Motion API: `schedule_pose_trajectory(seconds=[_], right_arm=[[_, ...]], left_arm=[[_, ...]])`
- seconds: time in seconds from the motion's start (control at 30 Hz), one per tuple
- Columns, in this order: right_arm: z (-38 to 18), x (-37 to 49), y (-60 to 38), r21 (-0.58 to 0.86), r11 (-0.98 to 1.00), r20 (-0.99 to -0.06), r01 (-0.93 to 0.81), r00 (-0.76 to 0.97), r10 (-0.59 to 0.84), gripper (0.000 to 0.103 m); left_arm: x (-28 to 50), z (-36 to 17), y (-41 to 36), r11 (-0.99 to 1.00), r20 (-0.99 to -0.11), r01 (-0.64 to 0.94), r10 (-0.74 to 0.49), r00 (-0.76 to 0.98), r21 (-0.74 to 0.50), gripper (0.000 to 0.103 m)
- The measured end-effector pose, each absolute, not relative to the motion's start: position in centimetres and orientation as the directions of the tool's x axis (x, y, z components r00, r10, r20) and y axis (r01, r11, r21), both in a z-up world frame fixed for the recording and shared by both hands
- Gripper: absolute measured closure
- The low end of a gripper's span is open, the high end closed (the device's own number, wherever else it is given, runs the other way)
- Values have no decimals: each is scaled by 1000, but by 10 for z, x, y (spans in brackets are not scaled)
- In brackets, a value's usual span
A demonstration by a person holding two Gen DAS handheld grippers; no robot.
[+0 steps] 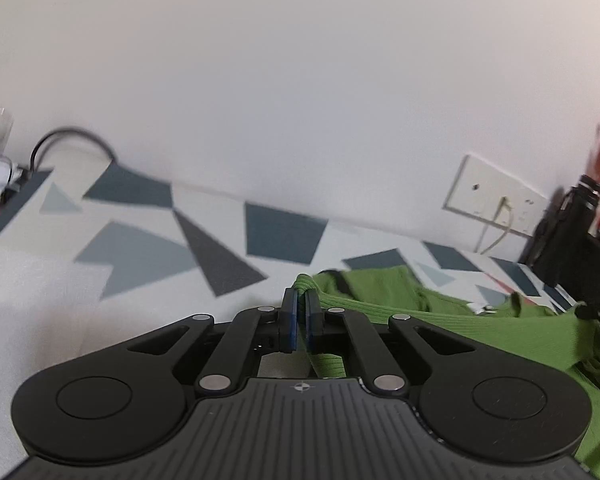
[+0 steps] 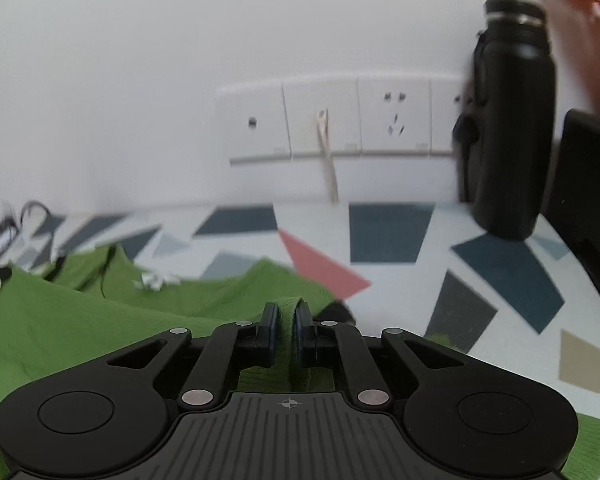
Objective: Fold clothes
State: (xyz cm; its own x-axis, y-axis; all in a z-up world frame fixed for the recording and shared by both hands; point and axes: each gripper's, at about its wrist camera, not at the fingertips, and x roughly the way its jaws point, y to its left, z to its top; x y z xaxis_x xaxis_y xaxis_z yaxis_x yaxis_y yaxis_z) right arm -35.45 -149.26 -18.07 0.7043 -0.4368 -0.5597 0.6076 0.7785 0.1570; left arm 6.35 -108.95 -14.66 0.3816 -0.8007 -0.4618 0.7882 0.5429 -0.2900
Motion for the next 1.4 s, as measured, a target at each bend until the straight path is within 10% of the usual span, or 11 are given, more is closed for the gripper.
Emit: schedule_pose_trajectory(seconds=[0.33,0.43,0.5,0.73,1.4], right_arm=[[-193,-347,-1502,160,751,-577,640,678,-455,94],[-193,-351,-1500,153,742,-576,653,669,-470,66],[-188,-361,-1496,166,737,-563,655,677,-475,51],[-174,-400,-1476,192,754,-554,628,703,-445,51],[-203,-471,-1457,50,578,-554,814,504,-662,8]], left_arm=[[68,-144,-1104,565,-460,784,-785,415,-256,99],[74,-152,-1107,583,-505,778,-757,414,-236,99],[74,-152,-1106,601,-536,771,-731,422,-212,89],[30,-131,-1074,491,-546,856,-766,338,-160,42],[-38,-158,-1065,583,-613,812,-634,472,23,1]])
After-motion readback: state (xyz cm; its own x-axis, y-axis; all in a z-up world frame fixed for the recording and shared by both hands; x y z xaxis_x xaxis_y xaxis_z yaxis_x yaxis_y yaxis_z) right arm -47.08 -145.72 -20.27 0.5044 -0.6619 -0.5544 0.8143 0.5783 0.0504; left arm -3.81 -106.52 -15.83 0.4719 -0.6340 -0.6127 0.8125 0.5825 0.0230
